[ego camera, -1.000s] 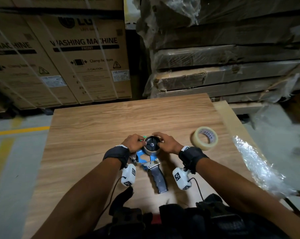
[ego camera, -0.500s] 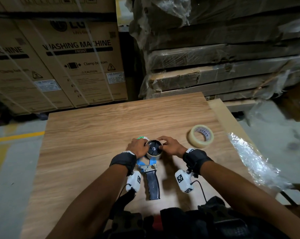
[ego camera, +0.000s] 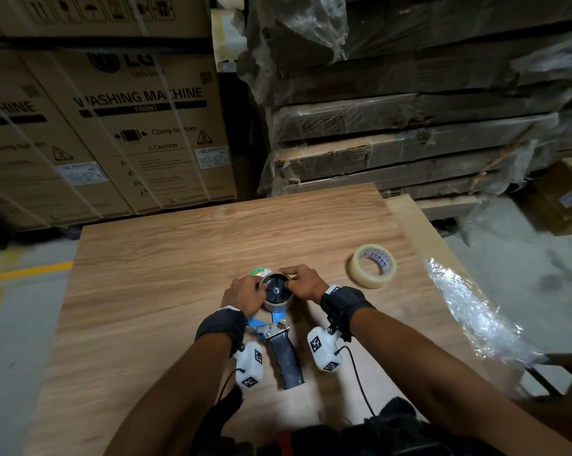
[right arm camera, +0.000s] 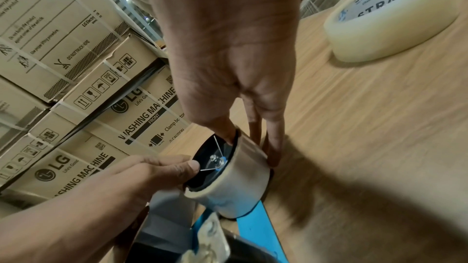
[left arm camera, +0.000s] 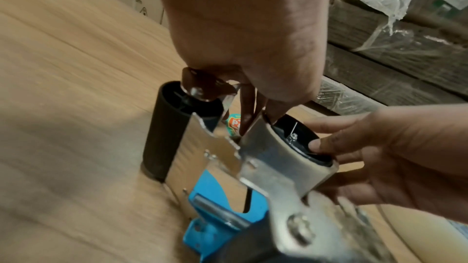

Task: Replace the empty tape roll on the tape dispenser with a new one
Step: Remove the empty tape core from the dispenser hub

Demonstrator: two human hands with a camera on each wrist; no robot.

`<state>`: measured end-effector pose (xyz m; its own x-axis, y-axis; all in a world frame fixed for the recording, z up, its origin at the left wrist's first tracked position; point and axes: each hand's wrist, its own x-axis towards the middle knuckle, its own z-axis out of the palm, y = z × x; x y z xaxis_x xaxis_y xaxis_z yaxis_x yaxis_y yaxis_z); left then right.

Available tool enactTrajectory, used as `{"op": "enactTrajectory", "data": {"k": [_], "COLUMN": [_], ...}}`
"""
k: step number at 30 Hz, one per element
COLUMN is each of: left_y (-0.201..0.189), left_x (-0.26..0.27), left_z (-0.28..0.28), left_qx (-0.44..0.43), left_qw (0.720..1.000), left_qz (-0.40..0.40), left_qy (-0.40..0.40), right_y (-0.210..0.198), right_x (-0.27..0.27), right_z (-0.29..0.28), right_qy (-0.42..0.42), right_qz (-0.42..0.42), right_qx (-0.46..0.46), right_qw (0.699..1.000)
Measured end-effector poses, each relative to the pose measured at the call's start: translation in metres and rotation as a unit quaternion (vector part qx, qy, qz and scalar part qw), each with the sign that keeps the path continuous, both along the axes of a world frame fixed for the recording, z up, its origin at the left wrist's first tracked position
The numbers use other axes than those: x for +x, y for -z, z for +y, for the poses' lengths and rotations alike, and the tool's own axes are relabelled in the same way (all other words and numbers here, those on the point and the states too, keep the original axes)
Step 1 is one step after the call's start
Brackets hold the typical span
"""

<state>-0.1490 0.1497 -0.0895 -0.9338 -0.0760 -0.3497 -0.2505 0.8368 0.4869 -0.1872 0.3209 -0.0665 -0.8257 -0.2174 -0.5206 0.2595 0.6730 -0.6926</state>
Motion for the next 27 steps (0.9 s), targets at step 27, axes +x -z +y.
{"op": "enactTrajectory", "data": {"k": [27], "left_y": [0.004], "left_x": [0.017], "left_z": [0.008], "left_qx": [-0.054], "left_qw": [0.99], "left_qz": [0.107], "left_qy": [-0.079], "right_y": [0.01], "right_x": [0.009], "right_z": [-0.001], "right_qy": [-0.01], "right_qz": [0.12], "right_qx": [0.026], "right_qw": [0.992]}}
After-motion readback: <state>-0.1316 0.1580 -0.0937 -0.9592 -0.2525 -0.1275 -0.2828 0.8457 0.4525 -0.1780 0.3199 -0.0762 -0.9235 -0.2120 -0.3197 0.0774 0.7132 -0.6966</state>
